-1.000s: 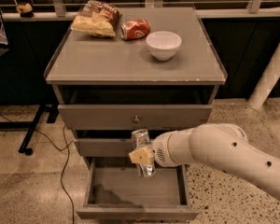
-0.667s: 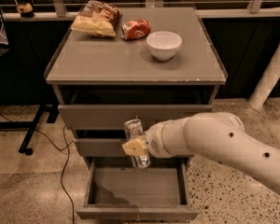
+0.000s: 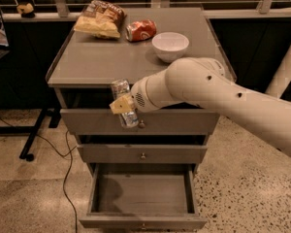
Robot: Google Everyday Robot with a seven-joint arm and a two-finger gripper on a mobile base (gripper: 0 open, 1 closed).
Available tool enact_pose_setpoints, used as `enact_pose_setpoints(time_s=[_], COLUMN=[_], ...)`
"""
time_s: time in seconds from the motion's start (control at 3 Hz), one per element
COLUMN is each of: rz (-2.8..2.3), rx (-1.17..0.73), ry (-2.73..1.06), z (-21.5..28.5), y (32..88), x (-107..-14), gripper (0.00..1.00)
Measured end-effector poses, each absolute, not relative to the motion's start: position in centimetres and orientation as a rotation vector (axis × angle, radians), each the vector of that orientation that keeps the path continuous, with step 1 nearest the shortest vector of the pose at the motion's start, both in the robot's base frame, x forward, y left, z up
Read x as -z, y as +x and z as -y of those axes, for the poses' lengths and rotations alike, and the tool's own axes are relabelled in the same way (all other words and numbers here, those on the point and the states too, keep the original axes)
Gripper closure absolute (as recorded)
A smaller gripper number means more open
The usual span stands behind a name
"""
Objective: Pick redbull can from bottom drawer and place on counter
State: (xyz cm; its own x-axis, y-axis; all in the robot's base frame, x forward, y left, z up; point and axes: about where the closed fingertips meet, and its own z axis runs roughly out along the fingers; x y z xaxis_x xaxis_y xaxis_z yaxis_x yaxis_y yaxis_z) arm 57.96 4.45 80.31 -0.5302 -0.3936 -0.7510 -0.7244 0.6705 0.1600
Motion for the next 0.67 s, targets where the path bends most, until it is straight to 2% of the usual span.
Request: enact_pose_setpoints(time_s=[0.67], rz=[-2.166], rx=[-0.591], ry=[-0.852], z=[-4.97], y=[57.62], x=[-80.88], gripper=[1.00])
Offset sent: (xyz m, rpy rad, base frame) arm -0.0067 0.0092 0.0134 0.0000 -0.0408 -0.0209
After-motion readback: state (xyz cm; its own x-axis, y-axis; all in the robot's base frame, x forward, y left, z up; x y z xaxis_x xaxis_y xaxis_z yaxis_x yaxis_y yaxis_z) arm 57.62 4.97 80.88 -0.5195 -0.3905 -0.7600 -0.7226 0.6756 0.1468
